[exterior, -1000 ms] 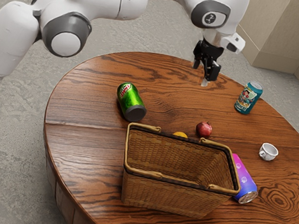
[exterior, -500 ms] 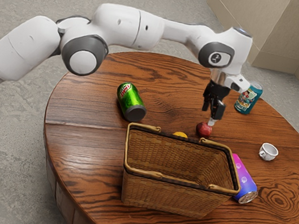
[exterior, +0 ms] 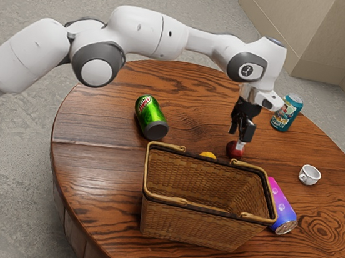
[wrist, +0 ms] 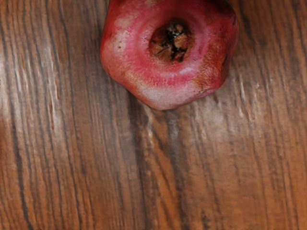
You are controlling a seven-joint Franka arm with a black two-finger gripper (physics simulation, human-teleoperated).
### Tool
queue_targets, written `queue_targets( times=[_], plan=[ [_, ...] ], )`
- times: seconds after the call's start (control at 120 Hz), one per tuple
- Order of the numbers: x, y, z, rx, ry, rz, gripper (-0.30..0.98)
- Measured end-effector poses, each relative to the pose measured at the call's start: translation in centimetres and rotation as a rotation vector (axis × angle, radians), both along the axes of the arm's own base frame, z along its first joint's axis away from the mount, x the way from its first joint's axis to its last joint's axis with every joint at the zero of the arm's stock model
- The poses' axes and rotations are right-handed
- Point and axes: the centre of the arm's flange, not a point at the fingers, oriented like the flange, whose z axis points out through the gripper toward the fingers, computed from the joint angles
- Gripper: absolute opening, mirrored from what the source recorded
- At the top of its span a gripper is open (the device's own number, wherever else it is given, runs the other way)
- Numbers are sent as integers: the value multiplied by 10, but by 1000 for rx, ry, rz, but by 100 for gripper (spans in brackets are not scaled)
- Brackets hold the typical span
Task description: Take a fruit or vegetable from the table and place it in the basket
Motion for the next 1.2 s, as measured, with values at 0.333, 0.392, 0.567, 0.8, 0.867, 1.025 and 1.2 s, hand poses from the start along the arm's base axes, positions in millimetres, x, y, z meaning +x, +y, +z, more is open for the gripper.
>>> queue_targets(
  times=[0.333,0.392,0.567,0.8,0.867,1.025,1.2],
  plan=[
    [12,7,-25,-22,4,-11,69],
    [13,7,-30,-24,10,-14,69],
    [13,3,-31,-30,7,-26,69],
    [15,3,-34,-36,6,-32,69],
    [15,4,-36,-38,8,-33,69],
    [17,3,-47,-42,18,-34,69],
    [19,4,-51,-42,17,-34,69]
  ],
)
